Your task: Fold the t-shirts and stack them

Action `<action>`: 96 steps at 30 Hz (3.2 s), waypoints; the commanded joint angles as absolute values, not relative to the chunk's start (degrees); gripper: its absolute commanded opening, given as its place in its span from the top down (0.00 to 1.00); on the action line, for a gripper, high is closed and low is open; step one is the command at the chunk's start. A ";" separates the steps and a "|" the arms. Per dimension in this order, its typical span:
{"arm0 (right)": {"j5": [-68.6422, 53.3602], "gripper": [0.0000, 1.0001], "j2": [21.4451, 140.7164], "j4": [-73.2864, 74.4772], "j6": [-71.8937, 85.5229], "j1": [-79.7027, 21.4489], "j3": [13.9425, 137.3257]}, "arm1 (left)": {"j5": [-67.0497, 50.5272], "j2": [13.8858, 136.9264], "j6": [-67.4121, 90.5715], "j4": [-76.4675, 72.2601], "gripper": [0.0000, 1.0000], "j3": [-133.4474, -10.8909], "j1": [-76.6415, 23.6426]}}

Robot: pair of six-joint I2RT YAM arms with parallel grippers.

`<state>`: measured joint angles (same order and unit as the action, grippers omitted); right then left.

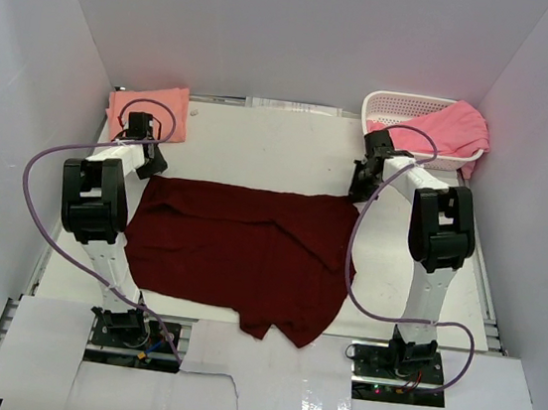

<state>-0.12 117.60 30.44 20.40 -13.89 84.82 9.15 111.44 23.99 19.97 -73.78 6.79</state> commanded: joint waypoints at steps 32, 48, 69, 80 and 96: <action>-4.13 0.92 136.40 33.31 19.60 -9.49 113.20 | 10.55 121.11 27.51 26.37 1.00 -90.35 8.79; -8.00 0.92 137.46 30.94 19.42 -9.14 117.16 | 15.46 113.92 30.58 26.46 0.39 -91.41 8.88; -14.22 0.54 128.04 29.35 16.26 -15.11 110.99 | 3.26 103.88 26.99 21.45 0.39 -81.65 8.17; -9.32 0.53 130.43 32.70 16.08 -19.51 115.32 | -2.81 107.05 24.26 20.92 0.40 -84.11 3.17; -9.41 0.92 135.79 34.98 16.79 -18.98 117.25 | -6.86 108.99 25.57 21.88 0.41 -81.74 2.55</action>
<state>-10.44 135.48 33.82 16.80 -18.76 116.66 -5.58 109.54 24.77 22.06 -81.97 2.44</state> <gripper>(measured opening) 0.078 0.597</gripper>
